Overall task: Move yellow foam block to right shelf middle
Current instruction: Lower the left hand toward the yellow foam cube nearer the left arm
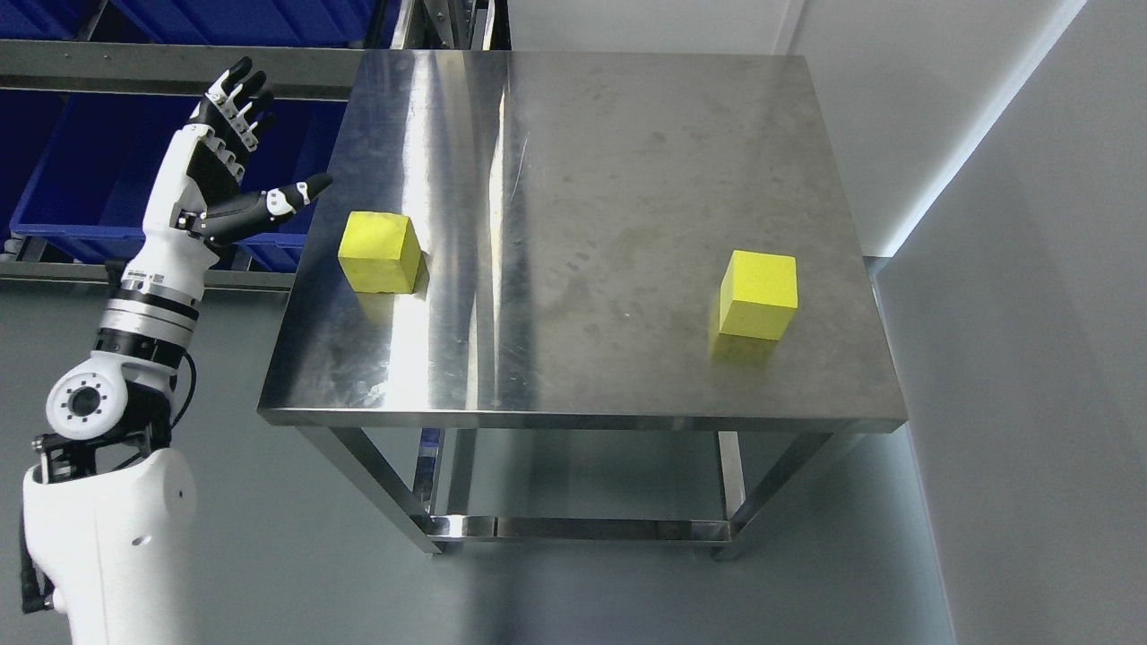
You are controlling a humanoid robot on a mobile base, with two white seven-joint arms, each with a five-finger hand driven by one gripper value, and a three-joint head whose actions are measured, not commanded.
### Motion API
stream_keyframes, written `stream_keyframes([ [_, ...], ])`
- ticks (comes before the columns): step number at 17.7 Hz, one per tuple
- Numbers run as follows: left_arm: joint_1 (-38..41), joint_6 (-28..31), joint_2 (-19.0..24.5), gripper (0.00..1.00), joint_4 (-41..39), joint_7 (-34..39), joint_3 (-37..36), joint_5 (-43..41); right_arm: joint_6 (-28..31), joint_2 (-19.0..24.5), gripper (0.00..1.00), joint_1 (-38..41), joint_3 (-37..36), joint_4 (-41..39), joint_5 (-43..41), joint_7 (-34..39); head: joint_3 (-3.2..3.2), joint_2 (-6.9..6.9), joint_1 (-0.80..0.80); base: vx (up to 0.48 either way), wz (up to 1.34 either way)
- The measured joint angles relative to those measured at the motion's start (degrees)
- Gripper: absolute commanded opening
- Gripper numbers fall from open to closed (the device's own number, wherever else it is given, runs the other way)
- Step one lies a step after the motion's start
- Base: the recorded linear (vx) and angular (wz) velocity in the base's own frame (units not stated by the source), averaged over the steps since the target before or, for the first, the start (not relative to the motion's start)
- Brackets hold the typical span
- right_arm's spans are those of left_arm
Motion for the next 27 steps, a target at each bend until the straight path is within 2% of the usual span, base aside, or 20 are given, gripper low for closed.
stream_keyframes([
  [8,3.1,-0.9,6.3,1.0,-1.7,-19.4,6.5,0.1,0.0,0.0,1.0,0.0,0.0,0.0,0.0,0.0,0.0,0.0,0.0,0.0,0.0],
  [11,7.0,-3.7,7.9,1.0,-2.5,-24.7,9.6,0.1,0.0,0.0,1.0,0.0,0.0,0.0,0.0,0.0,0.0,0.0,0.0,0.0,0.0],
  [17,11.5,-7.1,9.8,1.0,-2.1,-26.0,13.3,-0.1,0.0,0.0,1.0,0.0,0.0,0.0,0.0,0.0,0.0,0.0,0.0,0.0,0.0],
  [22,10.0,-9.5,10.6,1.0,0.1,-26.0,13.9,-2.9,0.0,0.0,1.0,0.0,0.0,0.0,0.0,0.0,0.0,-0.01,0.0,0.0,0.0],
  [27,6.8,-11.4,10.7,1.0,4.3,-23.6,11.3,-6.0,0.0,0.0,1.0,0.0,0.0,0.0,0.0,0.0,0.0,-0.01,0.0,0.0,0.0],
])
